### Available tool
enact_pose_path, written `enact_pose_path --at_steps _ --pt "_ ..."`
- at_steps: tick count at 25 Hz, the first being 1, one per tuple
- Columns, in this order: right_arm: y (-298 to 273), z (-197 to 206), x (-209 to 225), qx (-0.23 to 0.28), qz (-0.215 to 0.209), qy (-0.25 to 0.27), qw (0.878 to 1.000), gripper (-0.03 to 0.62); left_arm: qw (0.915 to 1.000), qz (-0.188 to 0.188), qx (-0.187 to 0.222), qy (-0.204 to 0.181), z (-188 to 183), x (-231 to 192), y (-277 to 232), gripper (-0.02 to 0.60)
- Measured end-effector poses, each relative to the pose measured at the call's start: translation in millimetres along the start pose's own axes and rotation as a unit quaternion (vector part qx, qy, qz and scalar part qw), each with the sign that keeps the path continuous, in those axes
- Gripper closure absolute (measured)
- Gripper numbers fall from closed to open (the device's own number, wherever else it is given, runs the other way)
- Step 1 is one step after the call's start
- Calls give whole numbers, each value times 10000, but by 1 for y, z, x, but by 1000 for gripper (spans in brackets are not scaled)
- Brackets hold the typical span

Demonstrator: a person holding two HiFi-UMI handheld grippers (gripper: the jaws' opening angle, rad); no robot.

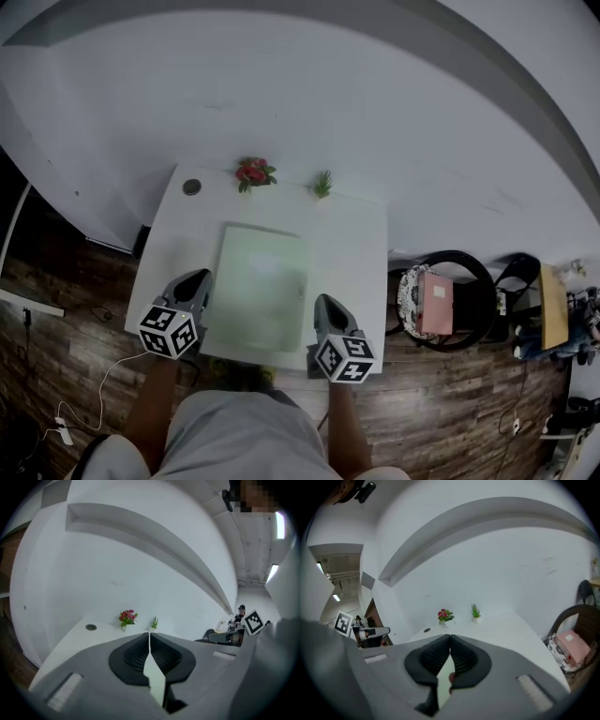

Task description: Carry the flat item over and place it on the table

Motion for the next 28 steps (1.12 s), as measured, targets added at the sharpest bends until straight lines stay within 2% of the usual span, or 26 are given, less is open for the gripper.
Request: enact_pose_path --at_steps 7,23,28 --pt "15 -25 -9 339 -99 92 9993 590 9983 13 519 -256 -45 3 6 575" --pt "29 -79 -18 879 -57 533 9947 591 9903 -309 1129 -753 -106 -14 29 575" --pt "29 -92 -23 1058 -104 620 9924 591 9884 -297 1279 -758 -115 -16 30 575"
Point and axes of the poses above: the fingertips, and each gripper's own axes: y backward along the fingers, x to its right, z out of its underside, the point moved 3 cm from there along y, backward along the fingers, and after that the axes turned 9 degrees about -y, right-handed, at the moved point
